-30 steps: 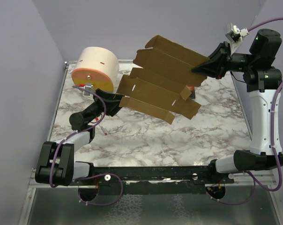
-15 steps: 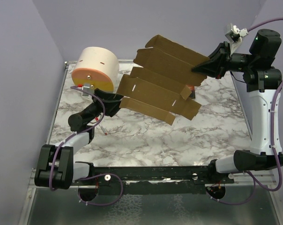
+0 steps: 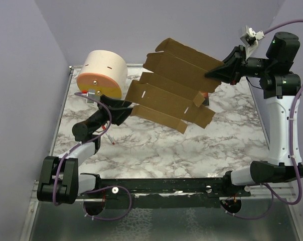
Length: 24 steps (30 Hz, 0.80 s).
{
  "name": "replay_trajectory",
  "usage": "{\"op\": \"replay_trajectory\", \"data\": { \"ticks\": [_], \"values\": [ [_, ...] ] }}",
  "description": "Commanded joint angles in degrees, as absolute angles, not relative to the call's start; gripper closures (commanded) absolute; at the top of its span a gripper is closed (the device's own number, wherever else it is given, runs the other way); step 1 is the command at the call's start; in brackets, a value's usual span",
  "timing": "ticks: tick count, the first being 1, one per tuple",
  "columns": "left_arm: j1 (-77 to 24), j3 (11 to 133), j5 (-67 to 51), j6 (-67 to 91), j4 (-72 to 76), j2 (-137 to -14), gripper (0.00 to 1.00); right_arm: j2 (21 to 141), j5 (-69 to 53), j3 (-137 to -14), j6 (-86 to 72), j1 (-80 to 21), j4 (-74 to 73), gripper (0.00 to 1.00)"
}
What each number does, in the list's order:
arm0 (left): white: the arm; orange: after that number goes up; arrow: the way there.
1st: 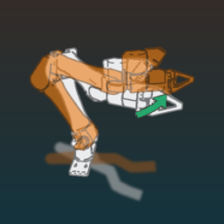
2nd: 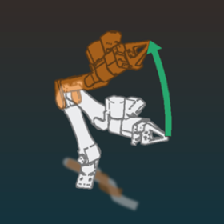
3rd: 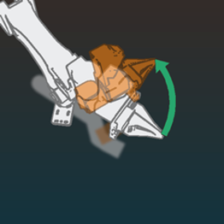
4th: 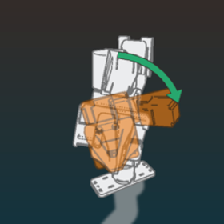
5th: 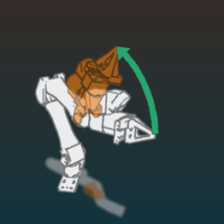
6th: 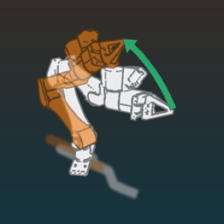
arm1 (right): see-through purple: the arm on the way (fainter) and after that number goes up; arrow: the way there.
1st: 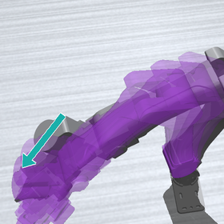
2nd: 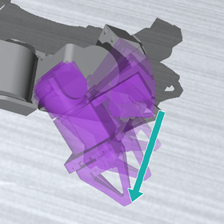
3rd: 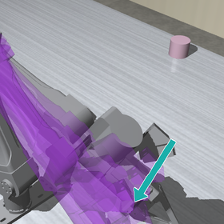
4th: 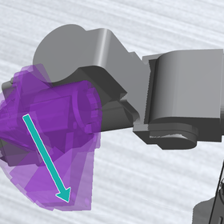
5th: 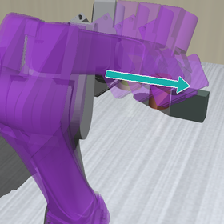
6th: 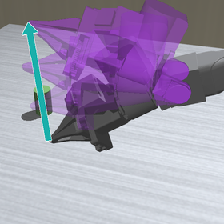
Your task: Fold the paper box
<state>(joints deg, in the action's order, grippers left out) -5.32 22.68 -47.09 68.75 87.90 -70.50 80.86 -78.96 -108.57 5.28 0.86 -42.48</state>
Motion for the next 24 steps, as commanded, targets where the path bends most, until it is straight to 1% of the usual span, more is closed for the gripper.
{"op": "replay_trajectory", "data": {
  "ticks": [1,4,17,21,24],
  "values": [
    [-5.1,23.1,-48.8,69.9,102.3,-68.8,0.25,79.6,-78.0,-107.9,5.6,1.3,-42.6,0.99],
    [-5.2,23.2,-49.1,70.2,102.4,-68.2,0.24,79.8,-78.0,-107.9,5.6,1.3,-42.5,0.99],
    [-6.4,22.8,-48.6,68.9,102.3,-71.4,0.25,79.5,-80.0,-107.3,4.2,1.3,-41.3,0.99],
    [-3.5,22.1,-46.3,69.2,102.3,-70.1,0.26,79.3,-79.4,-107.8,5.3,1.3,-42.4,0.99],
    [2.3,20.9,-44.7,71.8,102.3,-68.9,0.27,79.3,-79.3,-108.2,6.5,1.3,-43.4,0.99]
  ]
}}
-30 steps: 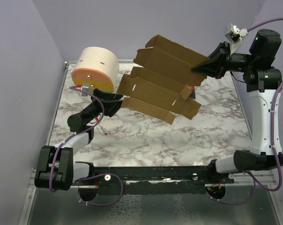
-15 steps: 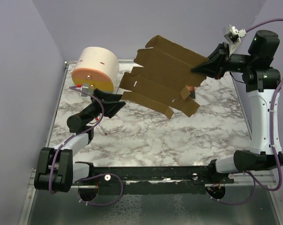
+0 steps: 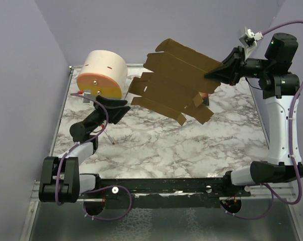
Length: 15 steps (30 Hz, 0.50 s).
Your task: Fold the paper box
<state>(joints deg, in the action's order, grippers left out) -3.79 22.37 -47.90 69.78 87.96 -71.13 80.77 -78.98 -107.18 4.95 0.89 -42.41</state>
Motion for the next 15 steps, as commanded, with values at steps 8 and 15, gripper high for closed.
{"op": "replay_trajectory", "data": {
  "ticks": [8,15],
  "values": [
    [8.1,20.8,-44.5,76.0,102.3,-69.7,0.4,79.1,-82.5,-109.0,6.0,1.3,-42.3,0.99],
    [6.3,24.1,-45.6,75.1,102.3,-74.2,0.56,78.9,-84.9,-108.1,1.8,1.3,-38.3,0.99]
  ]
}}
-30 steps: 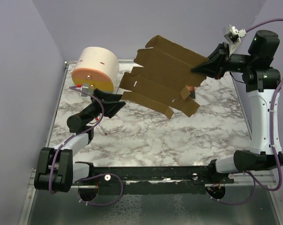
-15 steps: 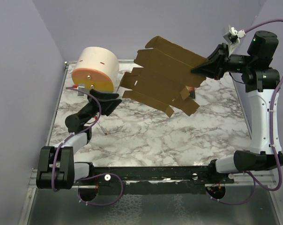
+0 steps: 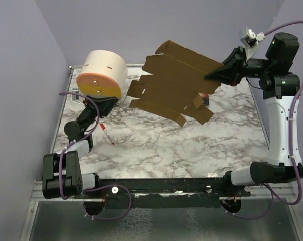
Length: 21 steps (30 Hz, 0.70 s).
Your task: Fold the paper box
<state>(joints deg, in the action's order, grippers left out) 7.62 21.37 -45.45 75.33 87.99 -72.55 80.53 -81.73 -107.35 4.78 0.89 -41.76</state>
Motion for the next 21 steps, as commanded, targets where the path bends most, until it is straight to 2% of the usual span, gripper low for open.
{"op": "replay_trajectory", "data": {
  "ticks": [1,10,21],
  "values": [
    [5.5,24.6,-45.5,74.7,102.3,-74.9,0.56,78.9,-85.1,-108.0,1.5,1.3,-38.0,0.99],
    [-1.8,27.3,-48.5,71.7,102.4,-77.5,0.55,78.7,-84.4,-107.4,1.0,1.3,-37.4,0.99],
    [-6.6,26.0,-50.4,70.0,102.4,-75.5,0.43,78.9,-84.2,-107.0,1.4,1.3,-37.6,0.99]
  ]
}}
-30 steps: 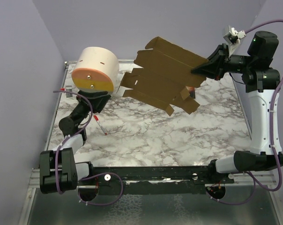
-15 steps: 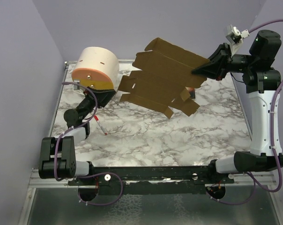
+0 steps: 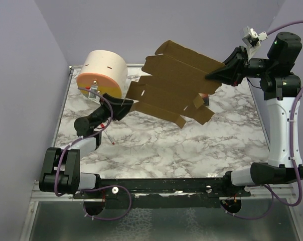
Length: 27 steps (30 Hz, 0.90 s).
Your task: Fold the paper box
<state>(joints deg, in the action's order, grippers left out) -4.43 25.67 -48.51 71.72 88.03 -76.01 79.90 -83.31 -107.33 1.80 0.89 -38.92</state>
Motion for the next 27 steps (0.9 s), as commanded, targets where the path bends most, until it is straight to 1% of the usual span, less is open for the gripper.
{"op": "replay_trajectory", "data": {
  "ticks": [1,10,16,23,27],
  "values": [
    [-7.4,26.2,-50.6,69.7,102.4,-75.8,0.42,78.8,-84.2,-106.8,1.3,1.3,-37.4,0.99],
    [-9.3,27.2,-51.1,69.6,102.3,-77.4,0.42,78.6,-82.8,-106.5,1.9,1.3,-37.8,0.99],
    [-5.7,25.7,-49.8,71.8,102.4,-77.0,0.41,78.8,-78.5,-107.5,5.4,1.3,-40.8,0.99],
    [-5.3,25.5,-49.9,71.8,102.4,-75.2,0.36,78.8,-78.5,-106.7,5.1,1.3,-40.3,0.99],
    [-5.5,25.5,-50.7,71.9,102.4,-74.6,0.35,78.8,-78.5,-106.4,4.9,1.3,-40.0,0.99]
  ]
}}
